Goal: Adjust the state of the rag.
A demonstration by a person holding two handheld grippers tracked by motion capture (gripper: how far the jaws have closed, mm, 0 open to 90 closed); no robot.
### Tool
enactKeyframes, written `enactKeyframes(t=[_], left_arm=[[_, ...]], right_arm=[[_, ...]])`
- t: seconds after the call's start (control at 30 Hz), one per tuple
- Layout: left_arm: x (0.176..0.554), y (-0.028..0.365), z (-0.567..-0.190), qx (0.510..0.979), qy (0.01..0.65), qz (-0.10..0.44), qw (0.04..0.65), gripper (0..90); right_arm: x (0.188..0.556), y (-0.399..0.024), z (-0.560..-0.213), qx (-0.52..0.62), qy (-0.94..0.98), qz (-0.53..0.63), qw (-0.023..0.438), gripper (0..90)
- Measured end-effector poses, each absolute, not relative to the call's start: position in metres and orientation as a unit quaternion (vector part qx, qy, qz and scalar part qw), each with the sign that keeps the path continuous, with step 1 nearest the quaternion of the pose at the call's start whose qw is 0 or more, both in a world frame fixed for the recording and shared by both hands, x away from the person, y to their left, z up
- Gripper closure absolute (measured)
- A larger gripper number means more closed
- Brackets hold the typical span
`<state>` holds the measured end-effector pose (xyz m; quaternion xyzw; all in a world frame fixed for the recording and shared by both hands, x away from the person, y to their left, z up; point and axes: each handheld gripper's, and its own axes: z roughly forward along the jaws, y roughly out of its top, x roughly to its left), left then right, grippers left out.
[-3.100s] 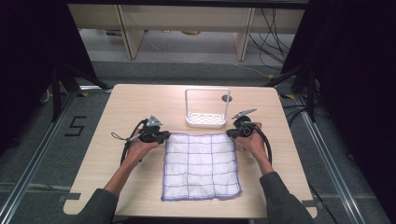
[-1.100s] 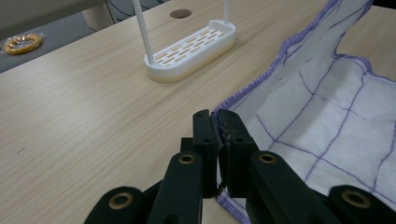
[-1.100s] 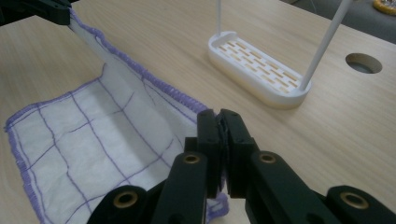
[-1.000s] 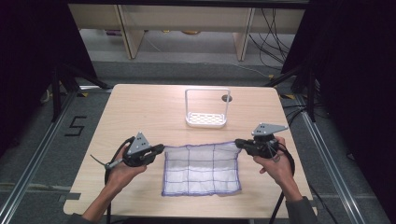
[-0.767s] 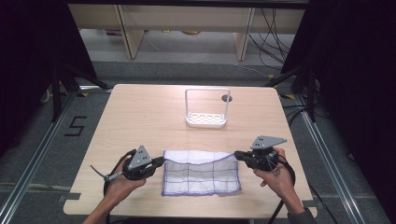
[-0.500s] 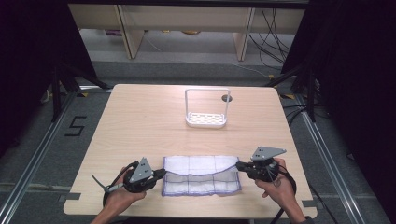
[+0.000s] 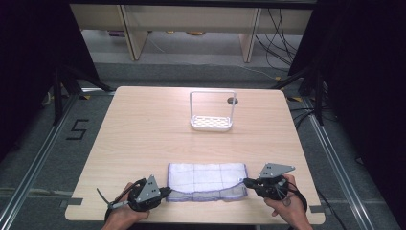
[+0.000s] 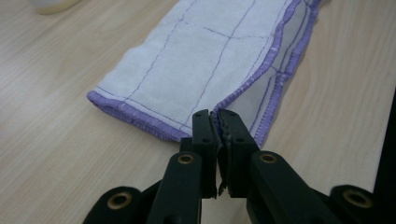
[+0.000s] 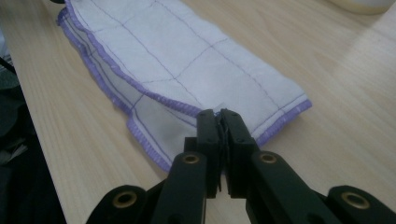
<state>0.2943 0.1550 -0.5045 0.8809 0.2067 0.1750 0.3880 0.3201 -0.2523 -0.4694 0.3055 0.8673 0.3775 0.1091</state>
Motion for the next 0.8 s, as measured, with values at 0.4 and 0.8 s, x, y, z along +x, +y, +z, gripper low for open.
enactKeyframes(t=[0.4, 0.8], left_arm=[[0.284, 0.152, -0.508, 0.87, 0.221, 0.13, 0.421, 64.3], [0.349, 0.164, -0.48, 0.839, 0.3, 0.122, 0.436, 48.8]], right_arm=[[0.307, -0.257, -0.478, 0.324, 0.866, 0.369, 0.094, 71.3], [0.309, -0.259, -0.474, 0.414, 0.824, 0.369, 0.116, 48.9]])
